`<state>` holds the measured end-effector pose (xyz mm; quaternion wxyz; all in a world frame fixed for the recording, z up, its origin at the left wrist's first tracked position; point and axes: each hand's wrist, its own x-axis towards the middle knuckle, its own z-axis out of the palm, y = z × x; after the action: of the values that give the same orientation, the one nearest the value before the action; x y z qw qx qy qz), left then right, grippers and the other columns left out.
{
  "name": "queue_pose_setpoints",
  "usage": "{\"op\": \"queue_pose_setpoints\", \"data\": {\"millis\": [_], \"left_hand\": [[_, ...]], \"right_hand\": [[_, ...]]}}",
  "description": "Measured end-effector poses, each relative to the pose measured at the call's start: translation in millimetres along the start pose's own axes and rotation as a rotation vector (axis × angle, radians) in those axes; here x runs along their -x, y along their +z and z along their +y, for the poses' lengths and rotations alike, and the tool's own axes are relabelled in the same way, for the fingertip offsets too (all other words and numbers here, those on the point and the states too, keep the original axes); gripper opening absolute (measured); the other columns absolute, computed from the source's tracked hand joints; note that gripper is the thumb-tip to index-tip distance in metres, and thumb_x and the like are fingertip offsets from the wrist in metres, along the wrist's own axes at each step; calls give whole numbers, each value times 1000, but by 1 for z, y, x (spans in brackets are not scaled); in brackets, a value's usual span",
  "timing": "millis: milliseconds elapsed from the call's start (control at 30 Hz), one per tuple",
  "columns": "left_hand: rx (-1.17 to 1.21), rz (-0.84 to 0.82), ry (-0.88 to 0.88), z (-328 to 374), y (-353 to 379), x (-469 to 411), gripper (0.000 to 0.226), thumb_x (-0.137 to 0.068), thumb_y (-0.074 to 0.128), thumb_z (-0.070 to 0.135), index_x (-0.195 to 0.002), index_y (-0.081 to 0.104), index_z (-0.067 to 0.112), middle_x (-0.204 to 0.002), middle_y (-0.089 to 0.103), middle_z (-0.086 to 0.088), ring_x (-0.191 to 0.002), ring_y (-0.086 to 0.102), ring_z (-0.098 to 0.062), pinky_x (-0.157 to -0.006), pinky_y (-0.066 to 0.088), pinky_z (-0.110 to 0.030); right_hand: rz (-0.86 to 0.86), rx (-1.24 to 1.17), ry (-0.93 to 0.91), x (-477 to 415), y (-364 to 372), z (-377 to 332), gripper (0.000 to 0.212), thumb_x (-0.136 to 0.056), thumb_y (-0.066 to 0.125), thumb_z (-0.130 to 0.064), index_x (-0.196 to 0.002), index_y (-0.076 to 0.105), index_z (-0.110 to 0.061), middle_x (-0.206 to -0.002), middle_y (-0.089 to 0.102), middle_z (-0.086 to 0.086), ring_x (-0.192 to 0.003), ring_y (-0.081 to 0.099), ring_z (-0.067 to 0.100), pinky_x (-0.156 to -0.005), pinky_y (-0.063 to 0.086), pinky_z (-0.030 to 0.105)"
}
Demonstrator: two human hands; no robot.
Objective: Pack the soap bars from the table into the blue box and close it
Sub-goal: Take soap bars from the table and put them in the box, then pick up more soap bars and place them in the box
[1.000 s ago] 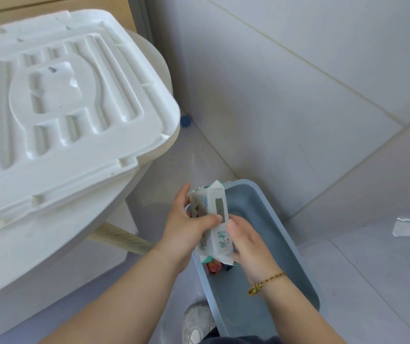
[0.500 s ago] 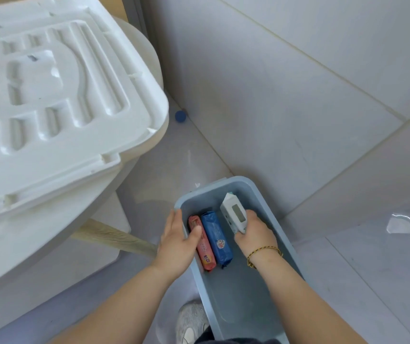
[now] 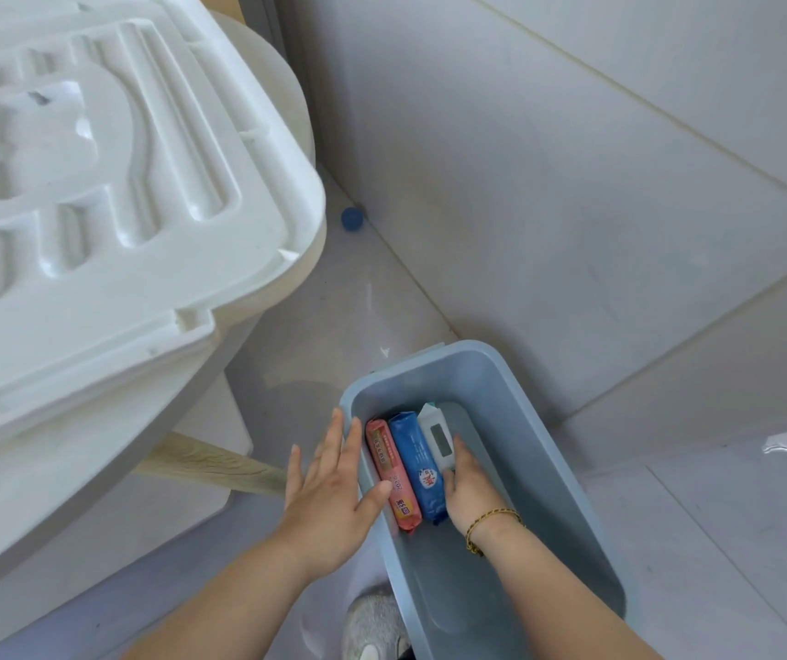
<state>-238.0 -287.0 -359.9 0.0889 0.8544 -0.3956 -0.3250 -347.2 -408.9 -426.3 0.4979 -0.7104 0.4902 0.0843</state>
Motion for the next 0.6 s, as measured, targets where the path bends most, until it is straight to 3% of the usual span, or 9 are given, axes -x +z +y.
{"op": "queue_pose_setpoints", "data": {"millis": [167,233,400,533,600], "left_hand": [[-187,-18,-2,-5,0,0,71,-91,24,53,-115,-38,30,-128,-43,8,-129,-24,-4,-98,-28,-37],[-225,-20,-7,-5,0,0,73,-90,24,55,-115,-39,29,-127,-44,7,-131,-25,-6,-97,-28,-39],[-310,-22,-3,-5,-4,1,72,-90,20,56,-120,-37,24,-131,-43,5,-137,-24,-13,-99,-28,-42],[-340,-29,-3,1,-22,10,64,-94,17,50,-139,-19,23,-152,-22,-1,-140,-20,-16,-108,-21,-44],[-293,37,39,6,-33,29,59,-95,17,46,-141,-13,24,-155,-14,0,-141,-15,-14,-108,-21,-42]], "right_hand": [[-51,32,41,-9,-2,5,52,-95,29,-16,-143,16,-28,-127,51,4,-92,53,15,-67,42,20],[-56,51,51,-10,-3,3,51,-95,30,-17,-143,17,-27,-130,51,6,-96,54,16,-75,46,24],[5,61,51,-4,-14,-5,34,-94,34,-9,-128,39,-13,-129,50,12,-105,51,22,-88,45,31],[23,139,13,21,-38,-15,40,-94,35,-6,-134,37,-7,-140,43,12,-122,47,25,-97,39,26],[19,172,-16,41,-50,-25,38,-94,37,-7,-131,44,-7,-135,50,12,-120,50,24,-94,40,24]]}}
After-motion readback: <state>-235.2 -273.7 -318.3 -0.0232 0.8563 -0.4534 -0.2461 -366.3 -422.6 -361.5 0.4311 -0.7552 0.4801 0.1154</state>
